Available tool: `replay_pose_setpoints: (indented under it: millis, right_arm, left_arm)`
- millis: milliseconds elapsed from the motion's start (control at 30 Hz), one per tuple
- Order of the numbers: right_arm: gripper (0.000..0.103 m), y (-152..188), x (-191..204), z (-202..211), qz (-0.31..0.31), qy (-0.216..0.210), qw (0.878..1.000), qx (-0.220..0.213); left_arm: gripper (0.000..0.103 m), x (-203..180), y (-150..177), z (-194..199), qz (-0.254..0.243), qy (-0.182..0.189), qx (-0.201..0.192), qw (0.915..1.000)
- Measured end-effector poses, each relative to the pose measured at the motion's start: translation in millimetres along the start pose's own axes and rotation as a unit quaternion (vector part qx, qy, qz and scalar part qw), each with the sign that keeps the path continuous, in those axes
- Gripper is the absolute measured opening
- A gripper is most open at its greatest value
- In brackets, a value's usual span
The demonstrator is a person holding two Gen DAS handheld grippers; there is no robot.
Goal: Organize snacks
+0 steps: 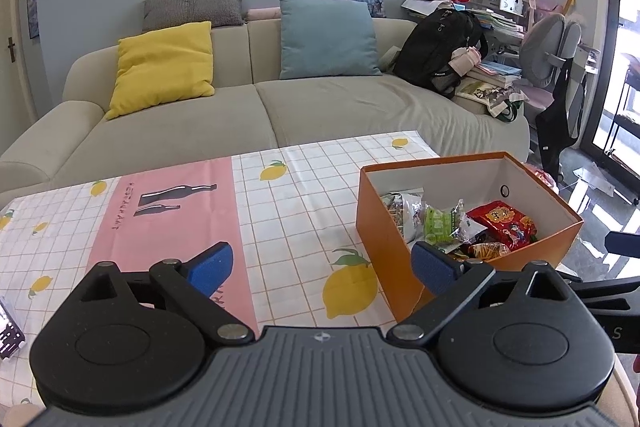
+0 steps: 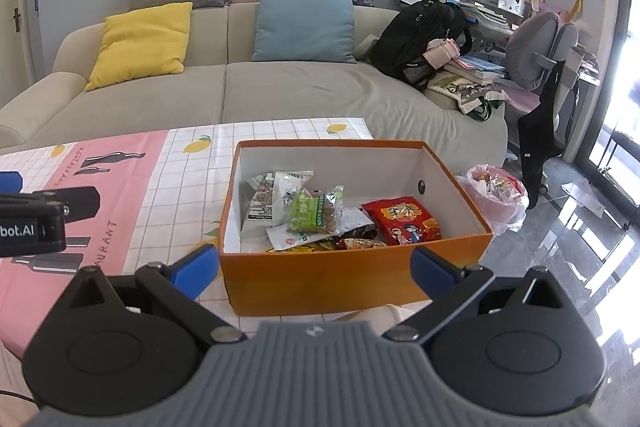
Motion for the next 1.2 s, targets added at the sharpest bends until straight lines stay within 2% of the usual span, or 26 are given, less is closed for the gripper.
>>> replay_pose_setpoints:
  millis: [100, 533, 700, 1200]
  right_arm:
    - [0.099, 0.0, 0.0, 0.0, 0.000, 0.000, 1.000, 0.000]
    - [0.099, 0.0, 1.2, 0.6, 0.003, 0.000, 1.000, 0.000]
    - [0.099, 0.1, 0.7, 1.0, 0.003, 0.000, 1.000, 0.000]
    - [0.099, 0.5, 2.1, 0.9, 0.003, 0.002, 1.000, 0.000]
  left_arm:
    - [0.103, -0.6, -0.1, 1.2, -0.003, -0.005, -0.002, 1.0000]
    - [0.103, 2.0, 1.5, 0.6, 0.011, 0.017, 0.005, 0.9998]
    - [0.103, -0.9, 2.8, 0.8, 0.000, -0.004, 0.003, 1.0000]
    - [0.103, -2.7, 1.3, 3.9, -0.003, -0.002, -0.012, 0.9999]
Point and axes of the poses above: each gripper's, at about its wrist camera, not at the fingertips, and z roughly against the way its jaws point, x to its left, y to its underside, the point moved 2 cm from there along -z, roughly the way its jaws point, and after that the axes turned 3 degrees about -z, right-handed, at the moved point
